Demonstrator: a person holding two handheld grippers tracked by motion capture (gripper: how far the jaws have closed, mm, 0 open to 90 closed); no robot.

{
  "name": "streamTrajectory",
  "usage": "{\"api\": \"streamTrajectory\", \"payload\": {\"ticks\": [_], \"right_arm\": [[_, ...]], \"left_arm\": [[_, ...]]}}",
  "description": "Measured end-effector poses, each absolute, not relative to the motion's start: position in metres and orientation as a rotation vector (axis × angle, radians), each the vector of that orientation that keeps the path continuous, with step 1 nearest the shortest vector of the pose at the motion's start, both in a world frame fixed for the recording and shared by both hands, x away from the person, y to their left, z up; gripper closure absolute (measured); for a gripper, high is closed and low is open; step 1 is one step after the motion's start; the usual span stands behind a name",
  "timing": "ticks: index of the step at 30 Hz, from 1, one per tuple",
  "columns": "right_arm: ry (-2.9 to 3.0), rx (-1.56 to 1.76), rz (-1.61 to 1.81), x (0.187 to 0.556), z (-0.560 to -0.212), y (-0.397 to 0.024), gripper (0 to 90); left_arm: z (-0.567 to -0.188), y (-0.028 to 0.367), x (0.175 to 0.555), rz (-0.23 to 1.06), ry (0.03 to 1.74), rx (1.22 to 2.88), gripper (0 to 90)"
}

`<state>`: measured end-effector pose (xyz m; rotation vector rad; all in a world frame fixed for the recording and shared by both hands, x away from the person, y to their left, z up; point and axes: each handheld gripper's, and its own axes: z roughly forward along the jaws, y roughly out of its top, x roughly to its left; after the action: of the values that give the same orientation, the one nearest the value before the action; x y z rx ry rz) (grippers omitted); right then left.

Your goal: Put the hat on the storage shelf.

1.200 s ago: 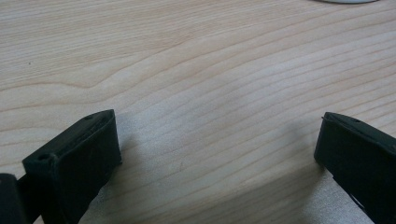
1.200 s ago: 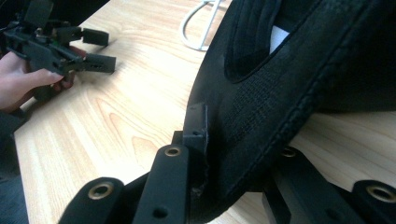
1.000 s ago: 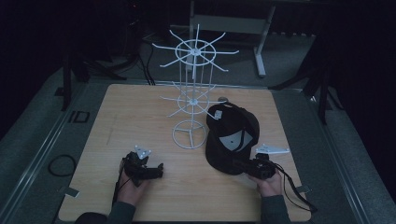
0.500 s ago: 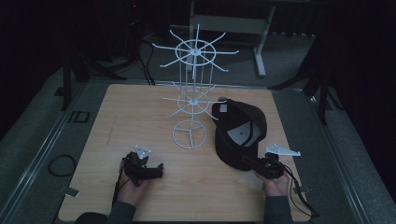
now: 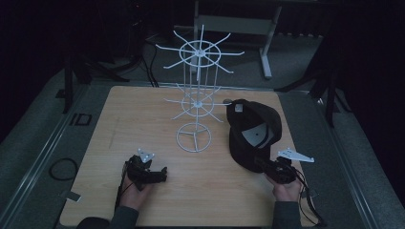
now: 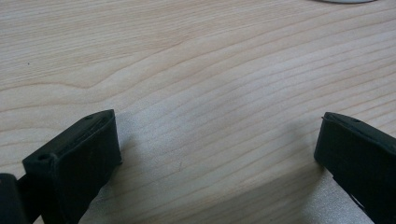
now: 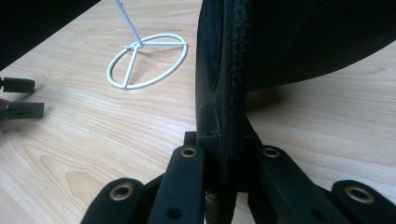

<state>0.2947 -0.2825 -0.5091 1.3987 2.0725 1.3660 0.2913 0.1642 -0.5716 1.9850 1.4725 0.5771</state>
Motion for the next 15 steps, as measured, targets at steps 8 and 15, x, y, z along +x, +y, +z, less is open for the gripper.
{"api": "streamTrajectory", "payload": {"ticks": [8,15], "right_arm": [[2.042,1.382,1.331,0.2933,-0.5054,-0.2818,86.6],[2.015,1.368,1.303,0.2913,-0.5015,-0.2807,86.6]], "left_arm": [[-0.5716,0.1636,0.2909,0.577,1.469,1.987,0.1],[-0.5717,0.1634,0.2908,0.577,1.467,1.987,0.1]]}}
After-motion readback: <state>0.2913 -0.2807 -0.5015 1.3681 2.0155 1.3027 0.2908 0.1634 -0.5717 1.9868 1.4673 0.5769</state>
